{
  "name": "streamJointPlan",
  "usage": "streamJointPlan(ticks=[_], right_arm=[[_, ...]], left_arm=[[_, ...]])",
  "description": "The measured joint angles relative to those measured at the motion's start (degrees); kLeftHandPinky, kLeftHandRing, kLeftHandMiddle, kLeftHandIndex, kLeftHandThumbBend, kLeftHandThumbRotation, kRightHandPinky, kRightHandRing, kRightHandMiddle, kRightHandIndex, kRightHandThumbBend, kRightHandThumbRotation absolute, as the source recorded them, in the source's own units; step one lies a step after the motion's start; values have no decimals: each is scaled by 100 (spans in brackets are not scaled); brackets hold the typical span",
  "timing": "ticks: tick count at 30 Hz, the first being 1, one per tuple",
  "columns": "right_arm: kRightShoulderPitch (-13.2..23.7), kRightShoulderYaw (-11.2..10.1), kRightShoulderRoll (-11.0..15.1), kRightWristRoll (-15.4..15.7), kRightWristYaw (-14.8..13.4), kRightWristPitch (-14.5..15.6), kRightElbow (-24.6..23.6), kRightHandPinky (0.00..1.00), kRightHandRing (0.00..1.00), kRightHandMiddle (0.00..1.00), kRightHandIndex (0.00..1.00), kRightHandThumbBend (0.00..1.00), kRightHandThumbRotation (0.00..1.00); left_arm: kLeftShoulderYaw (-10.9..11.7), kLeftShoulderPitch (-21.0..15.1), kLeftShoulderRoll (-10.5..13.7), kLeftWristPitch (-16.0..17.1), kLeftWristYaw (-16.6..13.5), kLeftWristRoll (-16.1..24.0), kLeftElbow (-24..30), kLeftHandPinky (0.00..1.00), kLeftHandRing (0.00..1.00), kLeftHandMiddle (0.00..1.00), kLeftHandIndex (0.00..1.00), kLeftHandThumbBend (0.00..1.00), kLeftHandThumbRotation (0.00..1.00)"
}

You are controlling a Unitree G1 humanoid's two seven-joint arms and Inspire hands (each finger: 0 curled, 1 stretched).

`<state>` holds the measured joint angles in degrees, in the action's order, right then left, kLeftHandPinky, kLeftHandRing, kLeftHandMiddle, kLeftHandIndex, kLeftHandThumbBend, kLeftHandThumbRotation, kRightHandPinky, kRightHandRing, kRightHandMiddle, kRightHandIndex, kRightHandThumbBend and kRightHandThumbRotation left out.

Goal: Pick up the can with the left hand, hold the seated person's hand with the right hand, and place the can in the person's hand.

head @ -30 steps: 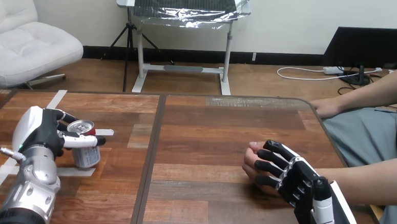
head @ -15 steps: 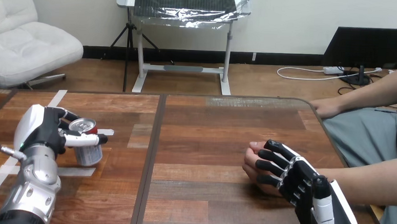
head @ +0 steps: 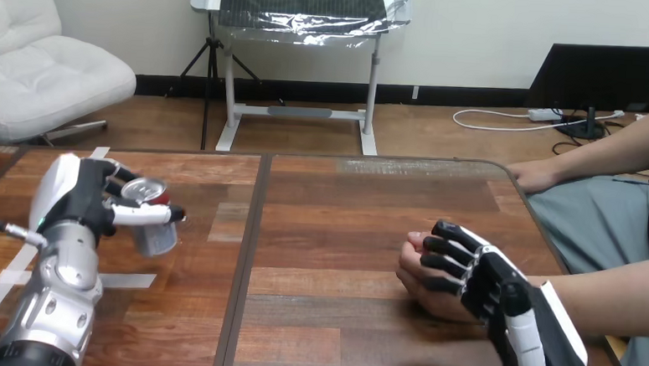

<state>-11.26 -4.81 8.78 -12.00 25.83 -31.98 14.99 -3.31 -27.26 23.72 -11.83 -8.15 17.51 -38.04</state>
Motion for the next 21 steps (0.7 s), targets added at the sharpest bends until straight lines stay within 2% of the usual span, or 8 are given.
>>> streamJointPlan(ticks=[6, 21], right_arm=[[176, -68, 96, 134, -102, -155, 152, 73, 81, 84, 84, 100, 93], [560, -304, 471, 597, -588, -386, 215, 77, 83, 85, 87, 97, 93]], left_arm=[[0, 95, 0, -98, 97, 1, 390, 34, 40, 45, 52, 67, 0], [59, 369, -3, -265, 249, -24, 1378, 34, 40, 45, 50, 66, 0]])
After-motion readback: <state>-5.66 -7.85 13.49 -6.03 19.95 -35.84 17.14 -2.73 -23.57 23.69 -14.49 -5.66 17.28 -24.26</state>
